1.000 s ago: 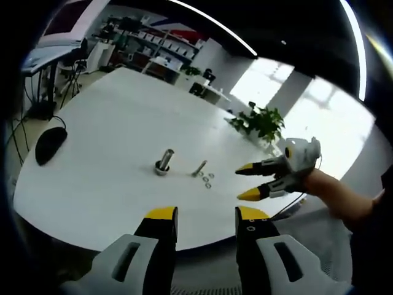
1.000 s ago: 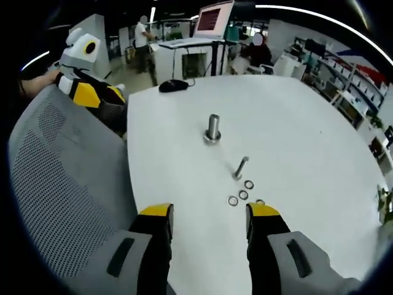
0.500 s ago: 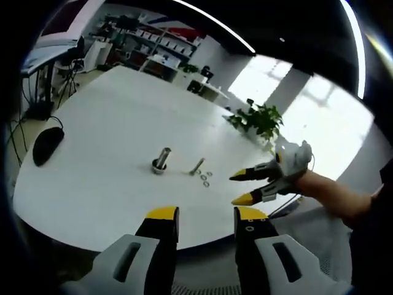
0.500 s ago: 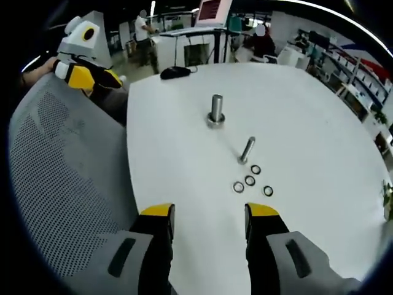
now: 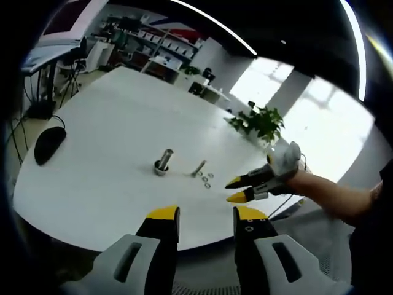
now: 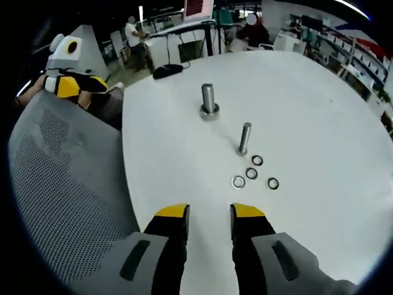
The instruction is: Place the washer onto the threaded stud by aligning its center hole with the stud, sliding it down to the base, and recovering from edge contact or off-axis alignment until the washer reaches the visible bottom stop.
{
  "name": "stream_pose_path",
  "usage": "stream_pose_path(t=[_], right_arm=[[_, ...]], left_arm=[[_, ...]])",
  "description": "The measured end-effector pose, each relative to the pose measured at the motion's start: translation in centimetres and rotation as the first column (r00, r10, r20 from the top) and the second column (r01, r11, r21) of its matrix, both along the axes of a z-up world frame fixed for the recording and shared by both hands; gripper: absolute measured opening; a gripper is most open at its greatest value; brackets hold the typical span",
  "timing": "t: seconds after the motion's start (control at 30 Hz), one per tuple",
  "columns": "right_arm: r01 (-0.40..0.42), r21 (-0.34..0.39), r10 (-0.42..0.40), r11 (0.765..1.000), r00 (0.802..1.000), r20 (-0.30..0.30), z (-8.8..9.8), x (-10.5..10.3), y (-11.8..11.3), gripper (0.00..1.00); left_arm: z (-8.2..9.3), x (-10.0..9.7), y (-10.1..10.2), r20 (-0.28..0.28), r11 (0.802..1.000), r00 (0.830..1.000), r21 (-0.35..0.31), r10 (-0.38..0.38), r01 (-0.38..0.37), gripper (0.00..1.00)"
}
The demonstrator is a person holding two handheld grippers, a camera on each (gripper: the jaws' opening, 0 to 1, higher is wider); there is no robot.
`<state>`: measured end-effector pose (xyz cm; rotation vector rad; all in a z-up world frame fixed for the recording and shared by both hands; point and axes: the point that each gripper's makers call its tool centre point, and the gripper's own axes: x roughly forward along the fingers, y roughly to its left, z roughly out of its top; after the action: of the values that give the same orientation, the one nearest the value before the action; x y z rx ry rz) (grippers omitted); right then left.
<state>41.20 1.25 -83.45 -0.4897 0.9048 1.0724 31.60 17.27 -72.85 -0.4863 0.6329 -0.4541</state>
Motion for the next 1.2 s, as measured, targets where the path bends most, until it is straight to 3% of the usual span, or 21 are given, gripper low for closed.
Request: stream_pose_path(t=[0.07,0.17,0.53,0.67,0.97,1.2], right_arm=[[-0.019,-0.057,0.022,0.998,0.999,0.041,-0.4,1.1,-0.1,0.33],[-0.045,-0.054,0.048,0.998,0.998,0.045,-0.8,1.9,0.7,0.31],[-0.073,-0.106,0.075,0.992,0.997,0.015,-2.8,3.0,1.6,0.25],[-0.083,-0.133,0.086,0.988,0.996,0.016,-3.4,3.1,1.5,0.25],[-0.048,-0.103,0.051,0.994,0.998,0.030,-3.3,3.9,1.7,0.20],[-0.030,-0.125,0.035,0.992,0.999,0.031,-3.2,3.9,1.6,0.13]], left_arm=[[0.0,0.1,0.0,0.004,1.000,1.000,-0.001,-0.001,0.001,0.33],[0.1,0.1,-0.1,0.007,1.000,1.000,-0.002,-0.007,0.007,0.33],[0.2,0.9,1.0,0.014,1.000,1.000,-0.003,0.016,-0.016,0.34],[0.0,0.6,0.5,0.003,1.000,1.000,0.003,-0.015,0.015,0.34],[-0.1,0.5,0.2,0.000,0.999,0.999,0.008,-0.045,0.045,0.34],[0.0,0.4,0.1,0.006,0.999,0.999,0.002,-0.052,0.052,0.34]])
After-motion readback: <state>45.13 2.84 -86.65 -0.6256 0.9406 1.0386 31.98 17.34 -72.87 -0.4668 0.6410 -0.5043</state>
